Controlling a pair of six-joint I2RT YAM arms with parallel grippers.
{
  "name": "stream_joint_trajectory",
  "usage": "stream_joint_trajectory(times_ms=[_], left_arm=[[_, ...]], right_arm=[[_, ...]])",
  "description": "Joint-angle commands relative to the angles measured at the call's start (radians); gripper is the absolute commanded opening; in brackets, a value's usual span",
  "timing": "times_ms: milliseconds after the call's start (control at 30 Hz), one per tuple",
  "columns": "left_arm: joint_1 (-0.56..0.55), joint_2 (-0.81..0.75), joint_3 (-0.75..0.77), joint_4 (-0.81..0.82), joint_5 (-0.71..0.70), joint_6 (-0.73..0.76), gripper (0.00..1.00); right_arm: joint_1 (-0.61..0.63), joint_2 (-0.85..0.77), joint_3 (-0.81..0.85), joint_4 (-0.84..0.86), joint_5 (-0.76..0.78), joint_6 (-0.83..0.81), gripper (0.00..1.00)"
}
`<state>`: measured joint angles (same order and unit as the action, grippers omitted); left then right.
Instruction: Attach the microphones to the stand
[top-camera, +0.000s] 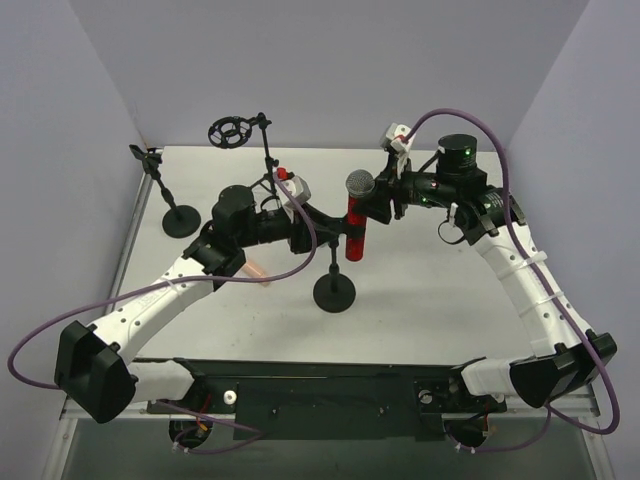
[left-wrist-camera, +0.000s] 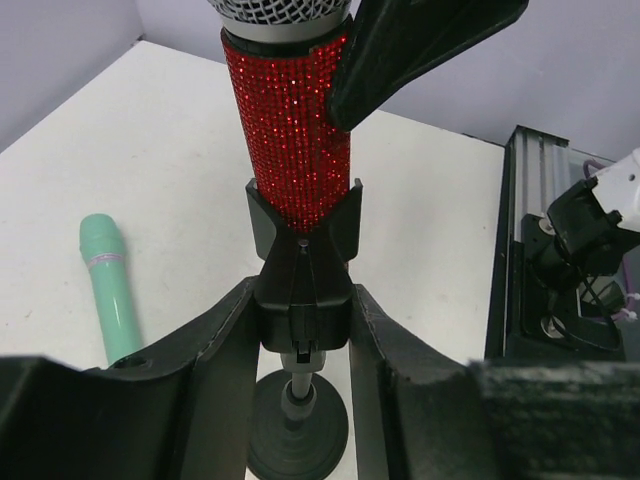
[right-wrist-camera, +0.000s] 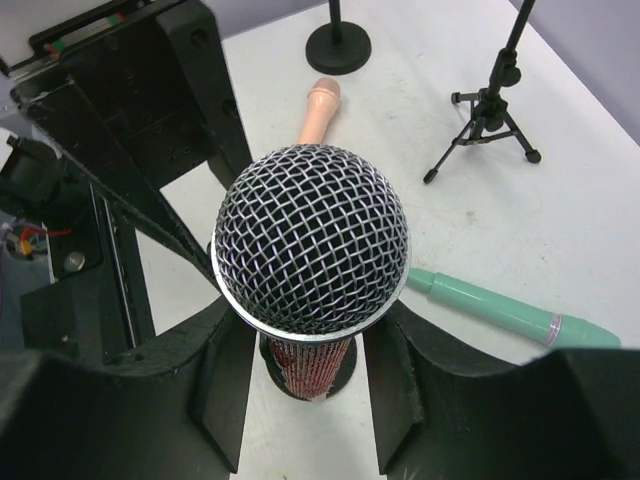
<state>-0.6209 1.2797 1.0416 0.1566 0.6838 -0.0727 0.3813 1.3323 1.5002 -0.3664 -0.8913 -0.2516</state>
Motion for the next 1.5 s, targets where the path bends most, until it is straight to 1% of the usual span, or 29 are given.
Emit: stream_joint_trajectory(times_ms=[0, 133, 200, 367, 667, 733, 767, 800, 833, 900, 933, 967, 1000, 1067, 1100, 1133, 1167, 1200, 1233, 1300, 1333, 1367, 1467], left_arm=[[-0.028, -0.066, -0.028, 0.101, -0.079, -0.081, 0.00], [-0.060, -0.083, -0.035, 0.101, -0.156, -0.084, 0.00], [-0.068, -0.086, -0.034, 0.103, -0.178, -0.090, 0.00], [-0.083, -0.088, -0.028, 0.089, -0.213, -0.105, 0.00], [-0.091, -0.065, 0.001, 0.058, -0.219, -0.173, 0.00], [-0.091, -0.062, 0.006, 0.046, -0.234, -0.191, 0.17], [-0.094, -0.060, 0.006, 0.044, -0.236, -0.205, 0.34], [-0.094, -0.062, 0.008, 0.044, -0.234, -0.210, 0.40], [-0.097, -0.065, 0.009, 0.041, -0.233, -0.214, 0.52], [-0.097, -0.065, 0.014, 0.034, -0.233, -0.222, 0.65], [-0.099, -0.066, 0.018, 0.028, -0.234, -0.225, 0.68], [-0.099, -0.068, 0.023, 0.018, -0.234, -0.229, 0.73], [-0.100, -0.069, 0.024, 0.017, -0.234, -0.230, 0.75], [-0.099, -0.069, 0.029, 0.006, -0.239, -0.234, 0.78], [-0.099, -0.072, 0.031, 0.001, -0.239, -0.234, 0.80], [-0.099, -0.074, 0.031, -0.002, -0.239, -0.234, 0.81], [-0.099, -0.077, 0.032, -0.006, -0.240, -0.236, 0.83], [-0.100, -0.079, 0.032, -0.008, -0.242, -0.234, 0.83], [-0.100, -0.085, 0.031, -0.012, -0.244, -0.233, 0.84], [-0.099, -0.095, 0.031, -0.025, -0.245, -0.223, 0.85], [-0.100, -0.098, 0.031, -0.029, -0.248, -0.210, 0.86], [-0.099, -0.109, 0.034, -0.044, -0.250, -0.200, 0.86], [-0.096, -0.138, 0.029, -0.068, -0.259, -0.155, 0.88]], right_arm=[[0.004, -0.039, -0.081, 0.304, 0.040, 0.286, 0.02], [0.002, -0.077, -0.173, 0.479, 0.080, 0.469, 0.02], [0.004, -0.088, -0.211, 0.517, 0.101, 0.515, 0.02], [0.004, -0.111, -0.271, 0.527, 0.135, 0.523, 0.02], [0.004, -0.139, -0.351, 0.569, 0.100, 0.535, 0.02], [0.004, -0.146, -0.365, 0.572, 0.088, 0.537, 0.03], [0.004, -0.150, -0.367, 0.572, 0.088, 0.537, 0.04], [0.004, -0.153, -0.376, 0.572, 0.081, 0.537, 0.04], [0.004, -0.160, -0.376, 0.572, 0.074, 0.537, 0.05], [0.002, -0.168, -0.386, 0.570, 0.060, 0.535, 0.07], [0.002, -0.171, -0.388, 0.570, 0.051, 0.535, 0.08], [0.002, -0.177, -0.388, 0.566, 0.046, 0.532, 0.10], [0.001, -0.180, -0.388, 0.561, 0.040, 0.525, 0.11], [-0.002, -0.186, -0.391, 0.541, 0.031, 0.515, 0.15], [-0.004, -0.191, -0.393, 0.537, 0.031, 0.514, 0.23], [-0.005, -0.193, -0.391, 0.532, 0.029, 0.514, 0.25], [-0.007, -0.196, -0.393, 0.528, 0.025, 0.512, 0.34], [-0.010, -0.197, -0.393, 0.523, 0.019, 0.509, 0.37], [-0.012, -0.202, -0.393, 0.517, 0.017, 0.506, 0.47], [-0.016, -0.205, -0.388, 0.501, 0.014, 0.499, 0.58], [-0.019, -0.206, -0.388, 0.492, 0.015, 0.492, 0.61], [-0.019, -0.208, -0.383, 0.486, 0.011, 0.486, 0.68], [-0.038, -0.214, -0.373, 0.430, -0.018, 0.427, 0.78]])
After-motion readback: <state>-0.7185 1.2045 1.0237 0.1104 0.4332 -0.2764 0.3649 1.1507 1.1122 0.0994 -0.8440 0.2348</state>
